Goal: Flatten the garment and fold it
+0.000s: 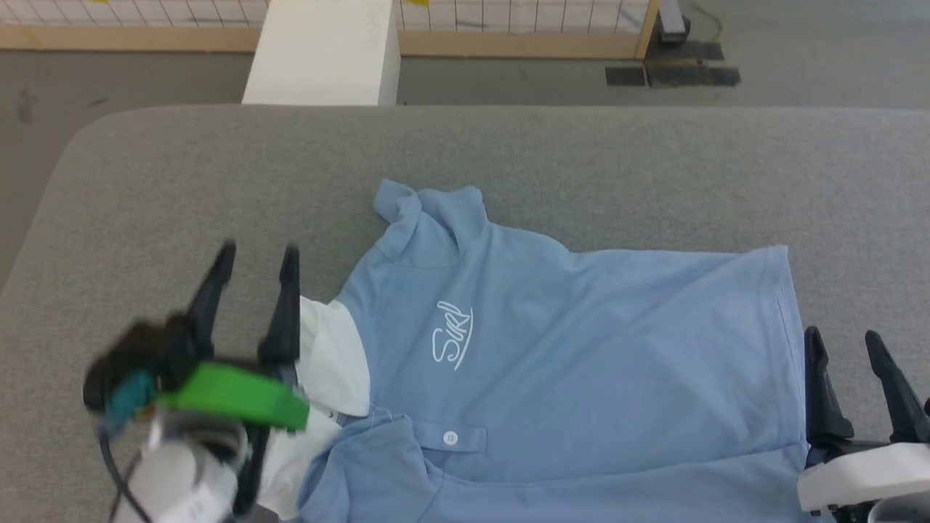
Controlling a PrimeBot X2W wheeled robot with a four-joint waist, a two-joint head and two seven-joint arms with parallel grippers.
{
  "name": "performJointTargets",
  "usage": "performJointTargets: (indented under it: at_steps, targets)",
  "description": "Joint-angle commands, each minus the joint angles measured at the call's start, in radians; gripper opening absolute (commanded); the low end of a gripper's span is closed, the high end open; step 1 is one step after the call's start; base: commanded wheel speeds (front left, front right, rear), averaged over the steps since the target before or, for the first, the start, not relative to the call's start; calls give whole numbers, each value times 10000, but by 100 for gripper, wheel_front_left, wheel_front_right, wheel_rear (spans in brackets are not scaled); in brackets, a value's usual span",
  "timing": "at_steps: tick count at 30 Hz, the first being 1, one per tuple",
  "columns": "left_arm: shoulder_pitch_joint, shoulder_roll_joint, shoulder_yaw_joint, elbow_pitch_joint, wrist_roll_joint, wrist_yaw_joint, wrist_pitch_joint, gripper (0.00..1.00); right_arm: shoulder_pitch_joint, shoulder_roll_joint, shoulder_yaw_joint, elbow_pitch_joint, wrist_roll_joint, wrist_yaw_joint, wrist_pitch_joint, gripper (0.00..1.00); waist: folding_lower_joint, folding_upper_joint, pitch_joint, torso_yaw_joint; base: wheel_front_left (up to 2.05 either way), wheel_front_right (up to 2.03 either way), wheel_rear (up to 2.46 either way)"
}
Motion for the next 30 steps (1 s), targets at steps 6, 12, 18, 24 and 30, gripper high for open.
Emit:
performJointTargets:
  at_steps: [6,12,18,24,30]
  targets:
    - [-2741,615,-454,483,-968,-512,2860,100,-554,11,99,202,76,-15,-275,100,0,0,875,-312,0,0,0]
    - [-5364,1050,-1118,1740,-2037,-718,5595,100,-956,12,312,340,157,-15,-558,100,0,0,1679,-594,0,0,0]
    - [-7140,1214,-1380,3202,-2390,-717,7166,100,-1443,12,484,506,161,-15,-732,100,0,0,2512,-978,0,0,0]
    - [-7819,1156,-1582,4195,-2724,-538,8549,100,-1765,12,486,675,136,-15,-869,100,0,0,3069,-1303,0,0,0]
    - [-7900,1458,-1761,4593,-2462,-17,9509,100,-1936,12,551,841,207,-15,-990,100,0,0,3383,-1573,0,0,0]
